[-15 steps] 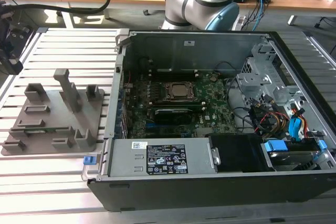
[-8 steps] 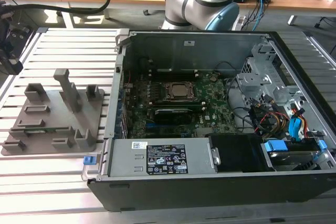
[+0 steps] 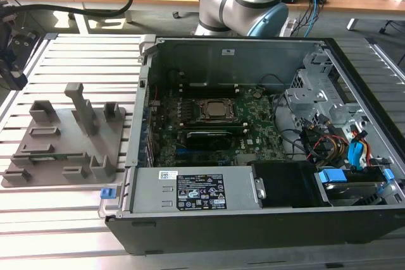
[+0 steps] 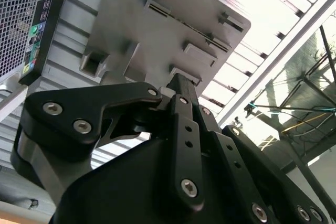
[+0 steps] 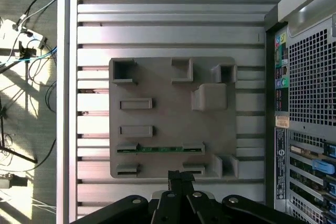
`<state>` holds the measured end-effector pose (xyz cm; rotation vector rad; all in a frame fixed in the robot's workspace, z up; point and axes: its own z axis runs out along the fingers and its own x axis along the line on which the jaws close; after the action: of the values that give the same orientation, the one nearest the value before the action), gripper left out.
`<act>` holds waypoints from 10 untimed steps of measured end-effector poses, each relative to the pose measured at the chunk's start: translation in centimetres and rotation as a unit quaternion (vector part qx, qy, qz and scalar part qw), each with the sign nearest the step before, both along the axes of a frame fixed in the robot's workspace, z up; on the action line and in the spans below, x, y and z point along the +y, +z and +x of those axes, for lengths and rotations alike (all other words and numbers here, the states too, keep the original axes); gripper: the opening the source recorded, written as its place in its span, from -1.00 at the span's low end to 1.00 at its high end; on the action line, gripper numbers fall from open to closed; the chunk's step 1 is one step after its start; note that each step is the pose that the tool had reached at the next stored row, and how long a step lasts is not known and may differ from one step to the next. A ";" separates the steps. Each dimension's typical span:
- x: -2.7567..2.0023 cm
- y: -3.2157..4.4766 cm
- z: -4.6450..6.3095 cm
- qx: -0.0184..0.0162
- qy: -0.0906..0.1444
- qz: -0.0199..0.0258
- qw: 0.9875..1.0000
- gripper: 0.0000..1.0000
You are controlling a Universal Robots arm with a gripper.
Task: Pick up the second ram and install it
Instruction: 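Pick up the second ram and move it above second insertion slot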
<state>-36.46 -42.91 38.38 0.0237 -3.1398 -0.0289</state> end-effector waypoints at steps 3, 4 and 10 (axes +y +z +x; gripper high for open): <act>0.00 0.01 0.0 0.000 0.030 0.000 1.000 -0.79; 0.00 0.00 0.0 0.000 0.039 0.000 0.999 -0.79; 0.00 0.00 0.0 0.000 0.099 0.000 0.995 -0.79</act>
<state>-36.46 -42.90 38.39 0.3335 -3.1202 -0.0285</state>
